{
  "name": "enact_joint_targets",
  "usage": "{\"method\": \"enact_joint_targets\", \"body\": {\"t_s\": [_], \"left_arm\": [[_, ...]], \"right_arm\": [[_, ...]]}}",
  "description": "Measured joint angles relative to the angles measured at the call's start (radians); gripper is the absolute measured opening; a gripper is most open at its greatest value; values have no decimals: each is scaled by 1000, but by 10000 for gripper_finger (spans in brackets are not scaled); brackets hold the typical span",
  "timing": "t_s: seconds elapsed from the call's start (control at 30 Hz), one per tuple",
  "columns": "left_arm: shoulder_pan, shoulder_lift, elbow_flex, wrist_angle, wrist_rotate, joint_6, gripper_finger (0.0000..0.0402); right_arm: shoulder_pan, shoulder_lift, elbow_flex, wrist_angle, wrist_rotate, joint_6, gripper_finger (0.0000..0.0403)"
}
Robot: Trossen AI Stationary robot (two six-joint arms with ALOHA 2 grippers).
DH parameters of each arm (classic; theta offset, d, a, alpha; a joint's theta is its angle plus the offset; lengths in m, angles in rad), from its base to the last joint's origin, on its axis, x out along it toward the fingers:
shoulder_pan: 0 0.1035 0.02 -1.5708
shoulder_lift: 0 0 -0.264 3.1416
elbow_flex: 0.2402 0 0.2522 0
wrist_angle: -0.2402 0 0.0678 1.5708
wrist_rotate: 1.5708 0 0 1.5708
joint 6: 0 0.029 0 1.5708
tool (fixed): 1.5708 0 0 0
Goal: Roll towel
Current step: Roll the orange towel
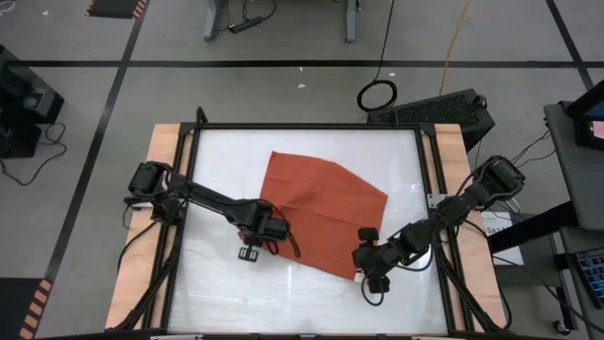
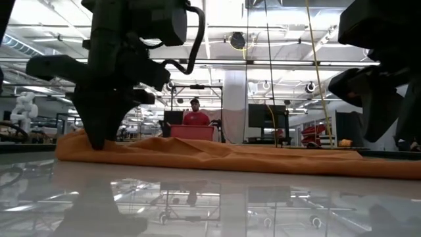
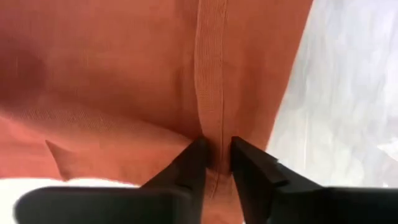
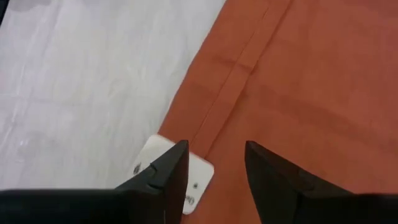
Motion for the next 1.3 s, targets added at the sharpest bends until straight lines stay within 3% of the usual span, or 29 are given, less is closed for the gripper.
{"method": "enact_joint_targets", "body": {"t_s": [0.27,0.53,0.67,0.77,1.07,1.3], "left_arm": [[-67,-37,74,-44,-70,-33,7],[-265,-36,83,-11,-287,13,8],[-369,-36,63,-13,-483,8,8],[-429,-36,57,-3,-551,-18,8],[-509,-7,-90,218,-495,-22,15],[-566,71,-135,287,-569,-25,94]], "right_arm": [[3,0,0,-3,7,-4,148],[2,0,0,-10,12,-5,148],[2,0,0,-10,12,-11,148],[2,0,0,-9,7,-8,148],[3,0,0,-5,3,48,148],[3,0,0,-66,31,92,148]]}}
